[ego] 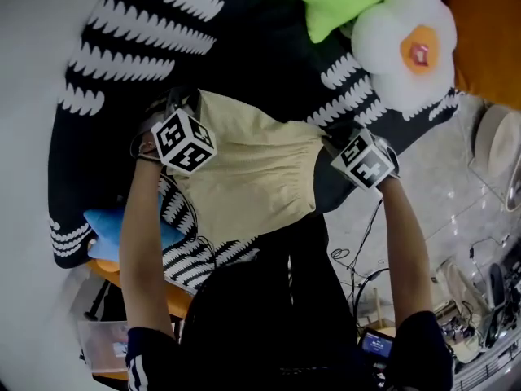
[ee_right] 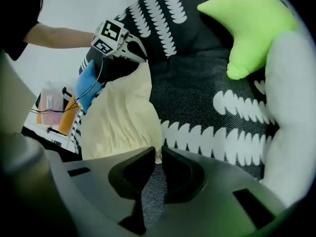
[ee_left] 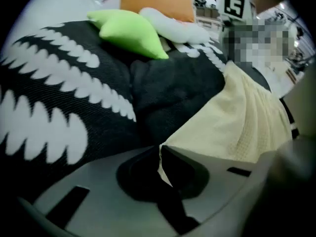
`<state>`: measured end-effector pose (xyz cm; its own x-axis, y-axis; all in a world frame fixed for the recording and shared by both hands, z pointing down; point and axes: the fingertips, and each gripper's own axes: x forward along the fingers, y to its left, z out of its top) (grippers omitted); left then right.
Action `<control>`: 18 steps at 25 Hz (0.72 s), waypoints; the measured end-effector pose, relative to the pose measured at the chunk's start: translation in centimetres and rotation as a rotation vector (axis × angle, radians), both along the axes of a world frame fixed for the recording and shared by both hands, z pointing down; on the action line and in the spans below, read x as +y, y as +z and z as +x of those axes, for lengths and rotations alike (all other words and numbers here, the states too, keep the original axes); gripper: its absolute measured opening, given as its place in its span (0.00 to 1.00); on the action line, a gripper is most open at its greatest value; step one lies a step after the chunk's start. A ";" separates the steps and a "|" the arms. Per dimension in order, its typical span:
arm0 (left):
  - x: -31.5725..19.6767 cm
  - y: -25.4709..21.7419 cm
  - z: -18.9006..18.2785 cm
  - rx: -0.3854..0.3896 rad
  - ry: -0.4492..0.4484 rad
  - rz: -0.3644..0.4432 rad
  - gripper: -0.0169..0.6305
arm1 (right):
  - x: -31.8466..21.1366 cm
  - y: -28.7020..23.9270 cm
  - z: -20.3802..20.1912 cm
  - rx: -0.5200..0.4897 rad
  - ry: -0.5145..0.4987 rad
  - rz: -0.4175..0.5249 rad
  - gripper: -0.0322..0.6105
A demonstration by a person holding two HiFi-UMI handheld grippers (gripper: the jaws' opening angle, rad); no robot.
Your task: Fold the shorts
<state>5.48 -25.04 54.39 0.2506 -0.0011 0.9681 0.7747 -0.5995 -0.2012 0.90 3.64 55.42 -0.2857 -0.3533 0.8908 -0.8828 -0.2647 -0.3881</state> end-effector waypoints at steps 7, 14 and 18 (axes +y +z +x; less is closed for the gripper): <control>-2.6 -1.3 0.8 0.192 -0.180 0.100 0.06 | 1.6 -0.3 5.2 0.149 0.047 -0.067 0.29; -4.3 -3.3 1.1 0.291 -0.266 0.088 0.06 | -1.0 -2.7 3.8 0.034 0.174 0.024 0.18; -4.3 -5.6 1.0 0.372 -0.224 0.113 0.06 | -1.4 -2.0 1.0 0.004 0.190 -0.046 0.28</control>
<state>6.52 -29.36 48.78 0.5631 -0.1956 0.8029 0.4907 -0.7026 -0.5153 1.86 2.24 53.46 -0.2143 -0.3594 0.9083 -0.8168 -0.4441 -0.3684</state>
